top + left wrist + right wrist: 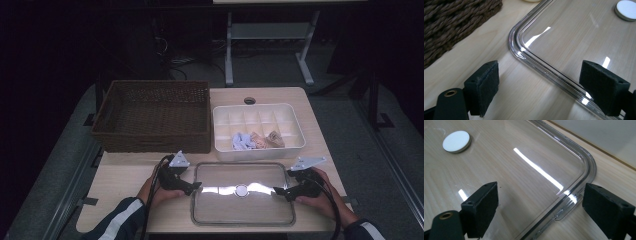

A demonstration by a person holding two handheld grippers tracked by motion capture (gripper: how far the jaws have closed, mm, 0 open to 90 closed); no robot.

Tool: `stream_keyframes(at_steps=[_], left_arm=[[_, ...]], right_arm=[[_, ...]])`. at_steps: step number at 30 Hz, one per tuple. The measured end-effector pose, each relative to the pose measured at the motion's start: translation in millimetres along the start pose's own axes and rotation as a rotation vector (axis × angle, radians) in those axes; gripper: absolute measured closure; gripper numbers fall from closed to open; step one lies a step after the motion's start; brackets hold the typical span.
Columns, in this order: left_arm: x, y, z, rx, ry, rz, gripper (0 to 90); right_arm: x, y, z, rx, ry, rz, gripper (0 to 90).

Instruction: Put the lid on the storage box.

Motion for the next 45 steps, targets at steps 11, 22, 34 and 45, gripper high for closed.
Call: stream_keyframes(at_steps=[11, 22, 34, 45], left_arm=[[14.2, 12.6, 9.1, -0.002, 0.015, 0.026, 15.4], [24.2, 19.6, 15.1, -0.003, 0.012, 0.035, 15.4], [10.3, 26.0, 33.7, -0.039, 0.082, 0.290, 22.7], [-21.8, 45.0, 50.1, -0.035, 0.147, 0.497, 23.3]], right_arm=[[11.8, -16.9, -14.5, 0.060, 0.000, 0.004, 11.0], [17.3, -26.2, -25.8, 0.046, -0.001, 0.010, 9.9], [16.7, -23.0, -25.3, 0.010, -0.002, 0.003, 10.1], [16.7, -22.9, -25.4, 0.004, -0.002, 0.003, 10.2]])
Point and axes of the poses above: each handheld gripper's, and its own axes: z roughly backward along the jaws, y roughly out of its underside, x roughly to its left, the point moved 4 cm from there along -z, roughly forward along the jaws, and after that the axes turned 8 degrees about -y, right-handed, at the moved point
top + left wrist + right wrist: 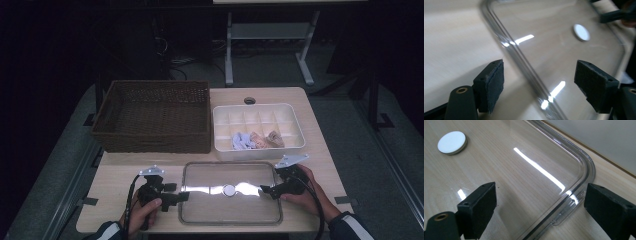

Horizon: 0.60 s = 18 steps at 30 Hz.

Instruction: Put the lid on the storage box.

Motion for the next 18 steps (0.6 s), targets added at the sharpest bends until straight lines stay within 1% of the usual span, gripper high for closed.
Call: stream_keyframes(at_steps=[1, 3, 4, 5, 6, 7, 8, 10, 12, 13, 14, 15, 16, 17, 18], left_arm=[[-2.3, 2.7, 1.0, -0.005, 0.001, 0.008, 23.3], [-4.6, 5.0, 1.7, -0.004, 0.000, 0.006, 23.3], [-9.4, 7.3, 0.9, -0.001, 0.009, -0.012, 23.3], [-10.7, 7.4, -0.1, -0.003, 0.015, -0.007, 23.3], [-11.7, 7.4, -1.4, -0.008, 0.026, 0.008, 23.4], [-11.7, 7.4, -1.4, -0.008, 0.026, 0.008, 23.4], [-12.2, 6.9, -3.3, -0.031, 0.032, 0.049, 23.3], [-9.5, 6.5, -3.8, -0.061, 0.045, 0.118, 23.5], [-5.9, 6.0, -4.3, -0.093, 0.048, 0.208, 26.7], [-5.1, 5.6, -4.8, -0.104, 0.050, 0.237, 27.1], [-5.1, 5.6, -4.8, -0.104, 0.050, 0.237, 27.2], [-4.9, 3.4, -6.5, -0.122, 0.025, 0.253, 27.2], [-4.2, 2.1, -7.5, -0.128, 0.016, 0.259, 27.2], [-3.3, 0.4, -9.0, -0.135, 0.017, 0.261, 27.2], [-2.1, -1.9, -10.5, -0.142, 0.009, 0.261, 27.2]], right_arm=[[0.0, 0.0, 0.0, 0.000, 0.000, 0.001, 10.2], [-0.1, 0.1, 0.0, 0.000, 0.000, 0.001, 10.1], [-0.2, 0.3, 0.2, 0.001, -0.003, 0.002, 10.1], [-0.2, 0.3, 0.1, -0.001, -0.003, 0.002, 10.1], [-0.2, 0.4, 0.2, 0.000, -0.002, 0.004, 10.1], [-0.1, 0.4, 0.1, 0.000, -0.002, 0.003, 10.1], [-0.1, 0.5, 0.1, -0.001, -0.001, 0.005, 10.2], [0.0, 0.9, 0.2, -0.004, -0.001, 0.005, 10.1], [0.0, 1.2, 0.1, -0.007, -0.001, 0.006, 10.0], [0.0, 1.2, 0.0, -0.008, -0.001, 0.007, 10.0], [0.0, 1.2, 0.0, -0.008, -0.001, 0.007, 10.0], [-0.1, 1.3, -0.1, -0.011, -0.001, 0.008, 10.0], [0.0, 1.3, -0.3, -0.014, -0.003, 0.008, 10.0], [0.0, 1.3, -0.3, -0.014, -0.004, 0.007, 10.0], [-0.1, 1.2, -0.3, -0.013, -0.004, 0.007, 9.9]])
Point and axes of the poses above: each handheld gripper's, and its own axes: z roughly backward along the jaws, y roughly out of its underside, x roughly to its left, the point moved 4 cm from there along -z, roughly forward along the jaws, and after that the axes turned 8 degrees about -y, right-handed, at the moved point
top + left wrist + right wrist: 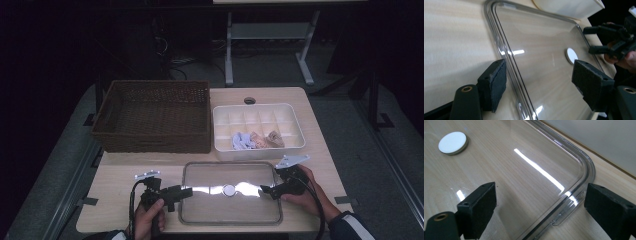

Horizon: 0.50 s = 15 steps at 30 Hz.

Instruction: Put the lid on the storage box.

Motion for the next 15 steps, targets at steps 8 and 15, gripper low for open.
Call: stream_keyframes(at_steps=[8, 15], left_arm=[[4.0, -15.1, -12.6, -0.038, -0.033, 0.043, 27.1], [11.0, -17.0, -12.1, -0.061, 0.025, 0.183, 26.8]], right_arm=[[-0.4, -0.3, -0.5, -0.001, 0.003, 0.004, 9.9], [-0.7, -0.6, -1.2, -0.006, 0.004, 0.005, 9.7]])
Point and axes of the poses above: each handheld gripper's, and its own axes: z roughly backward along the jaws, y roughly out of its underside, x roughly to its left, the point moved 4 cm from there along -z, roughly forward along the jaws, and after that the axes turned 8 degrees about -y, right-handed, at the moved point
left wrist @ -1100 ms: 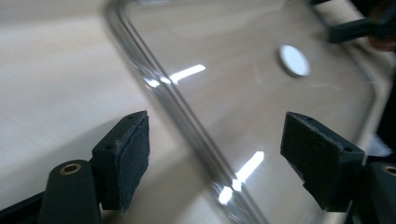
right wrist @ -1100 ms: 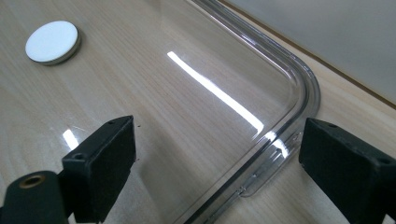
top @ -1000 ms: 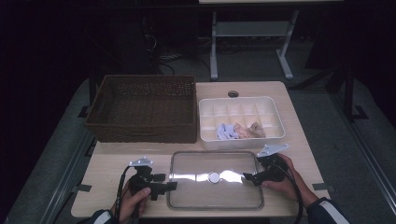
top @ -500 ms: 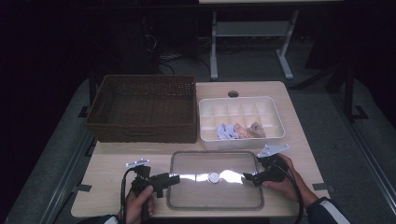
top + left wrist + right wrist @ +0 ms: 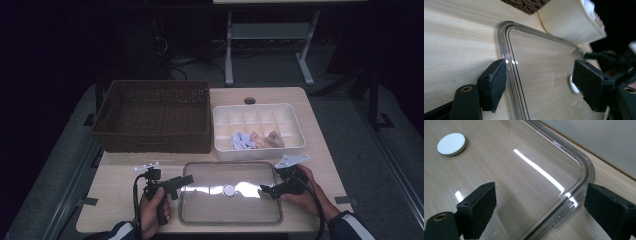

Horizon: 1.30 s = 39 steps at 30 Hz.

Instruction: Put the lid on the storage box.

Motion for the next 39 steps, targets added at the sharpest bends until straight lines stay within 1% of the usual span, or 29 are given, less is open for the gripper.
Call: stream_keyframes(at_steps=[2, 4, 6, 7, 8, 11, 12, 13, 14, 15, 16, 17, 18, 19, 20, 22, 26, 27, 28, 29, 30, 31, 33, 34, 35, 36, 37, 38, 39], left_arm=[[3.3, -1.5, 0.7, 0.007, 0.041, 0.049, 25.3], [6.4, -2.0, 1.5, 0.009, 0.067, 0.098, 25.3], [8.3, -2.6, 1.3, 0.020, 0.095, 0.116, 25.0], [9.1, -2.7, 1.3, 0.021, 0.103, 0.139, 25.2], [9.1, -2.7, 1.3, 0.021, 0.103, 0.139, 25.3], [8.2, -0.3, 0.9, 0.055, 0.136, 0.130, 26.1], [7.4, -0.1, 0.7, 0.063, 0.140, 0.116, 26.1], [7.6, 0.3, 1.1, 0.070, 0.141, 0.097, 26.0], [7.6, 0.3, 1.1, 0.070, 0.141, 0.097, 25.9], [6.1, 1.5, 1.4, 0.074, 0.134, 0.047, 25.9], [6.1, 1.5, 1.4, 0.074, 0.134, 0.047, 27.2], [4.9, 2.1, 1.9, 0.081, 0.089, -0.022, 31.2], [4.6, 2.3, 1.9, 0.082, 0.071, -0.045, 36.9], [4.7, 2.3, 1.2, 0.083, 0.079, -0.042, 39.0], [4.7, 2.3, 1.2, 0.083, 0.079, -0.042, 39.2], [4.9, 2.1, -0.1, 0.092, 0.065, -0.075, 44.5], [4.7, 0.2, -2.9, 0.099, 0.062, -0.083, 50.6], [3.5, -0.9, -4.6, 0.106, 0.048, -0.121, 54.1], [3.5, -0.9, -4.6, 0.106, 0.048, -0.121, 55.7], [2.0, -2.9, -4.1, 0.107, 0.064, -0.135, 57.9], [1.6, -3.6, -3.9, 0.112, 0.064, -0.156, 60.7], [1.6, -3.6, -3.9, 0.112, 0.064, -0.156, 62.3], [2.0, -4.9, -5.8, 0.120, 0.063, -0.182, 63.0], [2.2, -5.0, -6.4, 0.118, 0.070, -0.171, 62.8], [1.1, -4.8, -6.3, 0.119, 0.073, -0.145, 61.5], [1.1, -4.8, -6.3, 0.119, 0.073, -0.145, 59.6], [2.6, -6.9, -5.4, 0.094, 0.117, -0.118, 58.7], [2.6, -6.9, -5.4, 0.094, 0.117, -0.118, 58.3], [3.5, -8.9, -2.7, 0.062, 0.192, -0.079, 57.8]], right_arm=[[-0.3, 0.1, -0.1, -0.003, 0.000, 0.000, 9.5], [-0.4, 0.1, -0.2, -0.004, 0.000, 0.001, 9.5], [-0.7, 0.1, -0.4, -0.010, 0.000, -0.001, 9.3], [-1.3, 0.0, -0.4, -0.013, 0.000, 0.001, 9.3], [-1.3, 0.0, -0.4, -0.013, 0.000, 0.001, 9.3], [-1.9, 0.4, -0.1, -0.017, -0.006, -0.001, 9.3], [-2.1, 0.5, 0.0, -0.019, -0.007, -0.001, 9.3], [-1.9, 0.7, 0.4, -0.016, -0.009, -0.012, 9.3], [-2.3, 0.8, 0.4, -0.018, -0.009, -0.010, 9.3], [-2.4, 0.9, 0.5, -0.018, -0.009, -0.009, 9.3], [-2.4, 0.9, 0.5, -0.018, -0.009, -0.009, 9.3], [-2.6, 0.8, 1.3, -0.017, -0.015, -0.021, 9.3], [-3.6, 0.9, 1.3, -0.024, -0.016, -0.019, 9.3], [-4.3, 1.1, 1.6, -0.029, -0.015, -0.018, 9.2], [-4.7, 1.6, 2.1, -0.029, -0.015, -0.024, 9.1], [-6.5, 2.3, 2.6, -0.039, -0.014, -0.021, 9.1], [-9.2, 3.8, 4.2, -0.045, -0.009, -0.026, 9.0], [-10.1, 4.2, 5.0, -0.044, -0.006, -0.030, 8.9], [-10.1, 4.2, 5.0, -0.044, -0.006, -0.030, 8.9], [-12.1, 4.9, 5.9, -0.056, -0.009, -0.041, 8.8], [-13.9, 5.5, 6.8, -0.061, -0.011, -0.042, 8.8], [-14.9, 6.0, 7.4, -0.065, -0.014, -0.046, 8.8], [-15.8, 6.3, 7.7, -0.069, -0.011, -0.050, 8.8], [-16.1, 6.3, 7.7, -0.071, -0.010, -0.052, 8.8], [-16.2, 6.4, 7.5, -0.072, -0.008, -0.050, 8.8], [-16.2, 6.4, 7.5, -0.072, -0.007, -0.050, 8.8], [-16.5, 6.4, 7.5, -0.073, -0.008, -0.050, 8.8], [-17.0, 6.4, 7.6, -0.076, -0.009, -0.048, 8.8], [-17.2, 6.3, 8.0, -0.079, -0.016, -0.060, 8.8]])
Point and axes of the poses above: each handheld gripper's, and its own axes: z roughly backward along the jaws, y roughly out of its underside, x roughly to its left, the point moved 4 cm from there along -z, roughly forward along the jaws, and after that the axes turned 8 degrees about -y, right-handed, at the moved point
